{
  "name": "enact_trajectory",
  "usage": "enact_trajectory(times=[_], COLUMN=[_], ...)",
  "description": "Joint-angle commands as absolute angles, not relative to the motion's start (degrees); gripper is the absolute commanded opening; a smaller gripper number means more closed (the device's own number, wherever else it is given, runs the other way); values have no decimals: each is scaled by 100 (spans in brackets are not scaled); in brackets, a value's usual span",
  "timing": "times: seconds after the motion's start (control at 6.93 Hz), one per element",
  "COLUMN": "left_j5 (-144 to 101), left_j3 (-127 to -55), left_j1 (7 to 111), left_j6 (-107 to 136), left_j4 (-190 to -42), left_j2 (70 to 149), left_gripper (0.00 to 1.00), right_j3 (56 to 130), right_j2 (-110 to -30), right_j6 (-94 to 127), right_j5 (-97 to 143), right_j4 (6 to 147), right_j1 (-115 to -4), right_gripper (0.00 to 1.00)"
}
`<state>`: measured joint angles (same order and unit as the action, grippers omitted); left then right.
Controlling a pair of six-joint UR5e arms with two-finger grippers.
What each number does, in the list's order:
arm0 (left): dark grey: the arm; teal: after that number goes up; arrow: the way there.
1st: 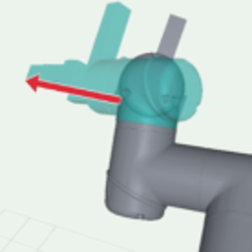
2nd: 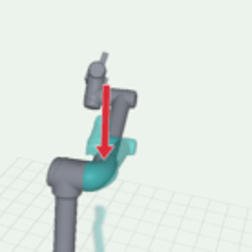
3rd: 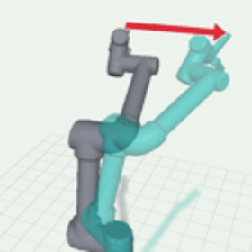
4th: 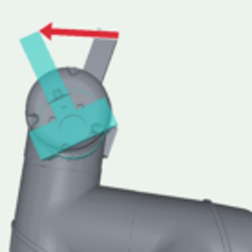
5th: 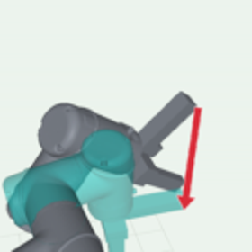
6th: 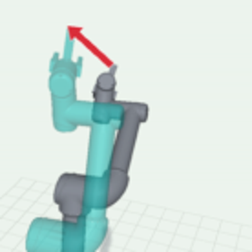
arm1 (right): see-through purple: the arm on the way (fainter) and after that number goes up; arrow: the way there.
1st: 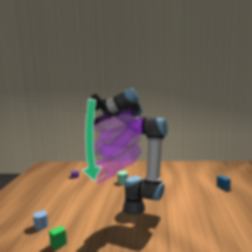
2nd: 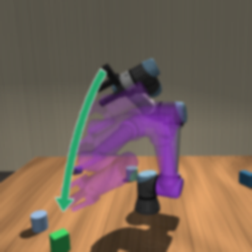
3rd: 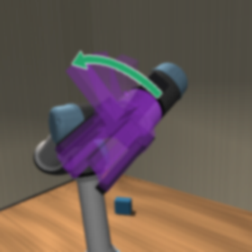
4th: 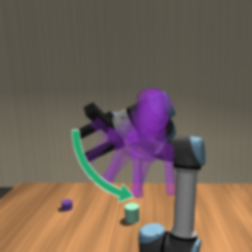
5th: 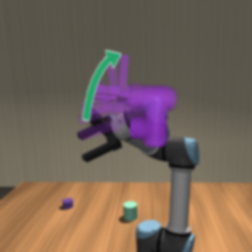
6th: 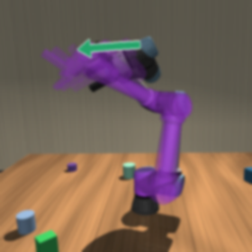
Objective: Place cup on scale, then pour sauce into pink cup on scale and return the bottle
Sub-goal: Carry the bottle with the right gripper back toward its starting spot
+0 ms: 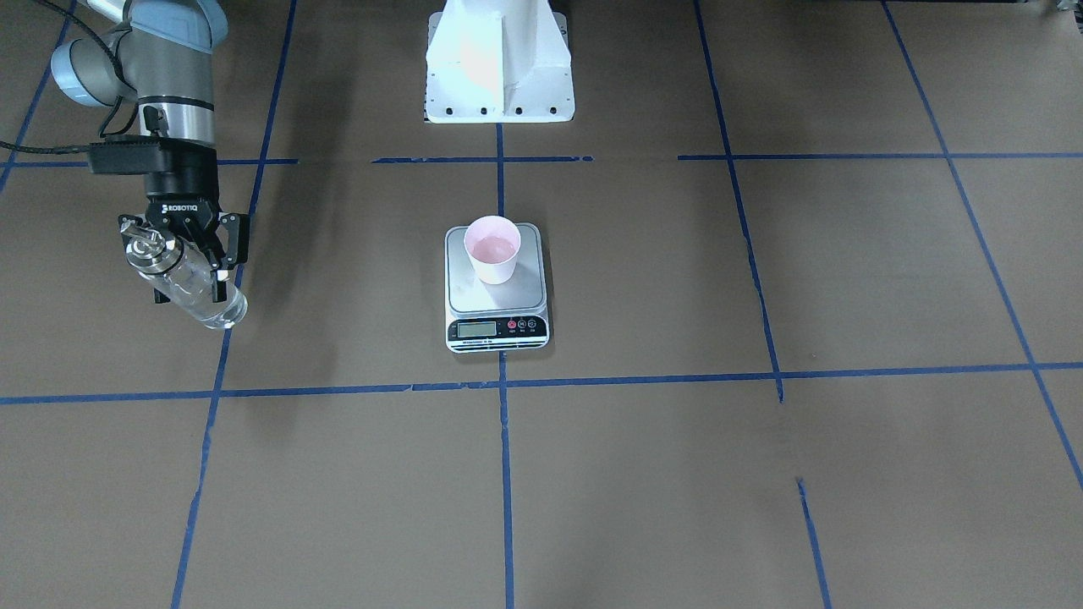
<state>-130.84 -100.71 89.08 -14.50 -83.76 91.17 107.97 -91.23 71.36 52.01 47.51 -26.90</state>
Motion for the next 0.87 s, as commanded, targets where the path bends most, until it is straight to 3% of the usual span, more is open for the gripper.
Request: enact_trajectory(times=[0.0,0.72], left_j5=[-13069,-13069], left_j3=[-10072,-10072], left_j1=[8912,8912], left_j6=[-1450,-1450], left_j4=[-8376,-8376], left_j2=[9132,9123], left_gripper=[100,100], right_j3=[10233,10308], right_j2=[-9053,-8868], right_j6=[7565,7576], right_j5=[5238,5449], right_j4=[4755,5350], right_j1=[-2734,-2742], right_gripper=[0,0])
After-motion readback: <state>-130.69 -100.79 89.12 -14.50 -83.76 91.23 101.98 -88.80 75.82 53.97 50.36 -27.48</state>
